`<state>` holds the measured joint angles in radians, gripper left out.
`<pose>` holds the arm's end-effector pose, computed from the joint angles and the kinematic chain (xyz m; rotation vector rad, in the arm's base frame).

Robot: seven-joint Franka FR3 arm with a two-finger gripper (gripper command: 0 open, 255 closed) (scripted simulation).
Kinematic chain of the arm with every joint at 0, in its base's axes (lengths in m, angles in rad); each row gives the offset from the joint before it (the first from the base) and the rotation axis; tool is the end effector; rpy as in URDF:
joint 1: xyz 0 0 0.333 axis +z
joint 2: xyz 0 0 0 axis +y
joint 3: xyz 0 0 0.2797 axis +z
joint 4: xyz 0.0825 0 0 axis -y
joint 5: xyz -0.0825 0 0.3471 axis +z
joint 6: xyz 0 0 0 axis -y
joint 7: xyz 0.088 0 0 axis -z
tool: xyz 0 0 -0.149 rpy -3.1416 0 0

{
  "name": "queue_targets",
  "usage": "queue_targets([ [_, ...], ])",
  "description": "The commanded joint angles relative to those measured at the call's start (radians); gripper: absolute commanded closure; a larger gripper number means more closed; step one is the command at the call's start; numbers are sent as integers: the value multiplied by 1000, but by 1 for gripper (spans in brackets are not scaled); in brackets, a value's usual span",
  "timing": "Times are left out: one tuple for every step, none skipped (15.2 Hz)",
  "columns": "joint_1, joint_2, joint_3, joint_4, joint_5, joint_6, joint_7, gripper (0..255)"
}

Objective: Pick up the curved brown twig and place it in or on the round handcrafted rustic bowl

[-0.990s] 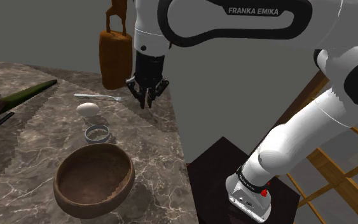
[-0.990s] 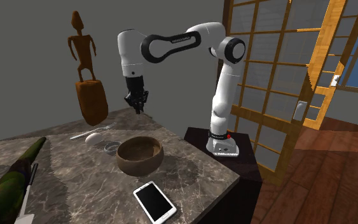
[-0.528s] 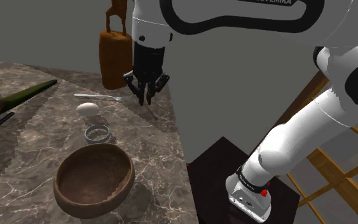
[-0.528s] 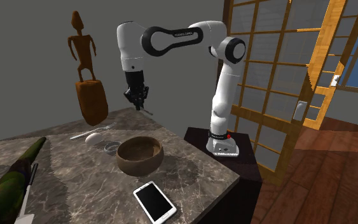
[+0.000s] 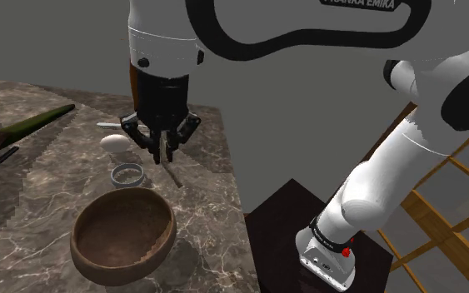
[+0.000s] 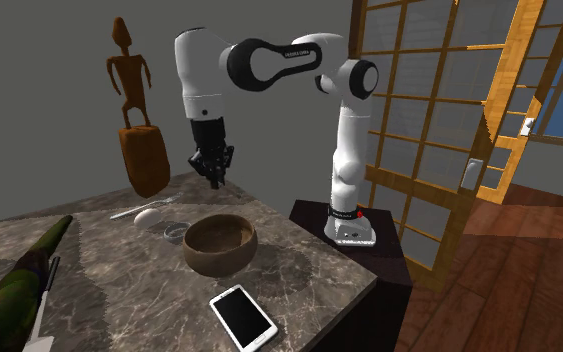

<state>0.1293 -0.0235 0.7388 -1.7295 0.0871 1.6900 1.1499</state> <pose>0.3235 0.4044 0.4963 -3.0871 0.4562 0.1115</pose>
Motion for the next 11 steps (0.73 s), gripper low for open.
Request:
queue_targets([
  [29,43,32,34,-29,3,67,255],
  [46,71,47,57,-48,2,102,255],
  [65,100,61,81,-69,0,137,255],
  [86,131,74,107,-92,-3,172,255],
  [109,163,86,135,-116,-8,207,255],
  [135,196,94,164,-141,-13,242,255],
  [163,231,102,196,-168,-20,277,255],
  [203,276,108,239,-202,-31,319,255],
  [203,273,105,223,-199,-16,317,255],
  [201,271,104,207,-198,-2,316,255],
  [199,269,103,192,-197,12,315,255],
])
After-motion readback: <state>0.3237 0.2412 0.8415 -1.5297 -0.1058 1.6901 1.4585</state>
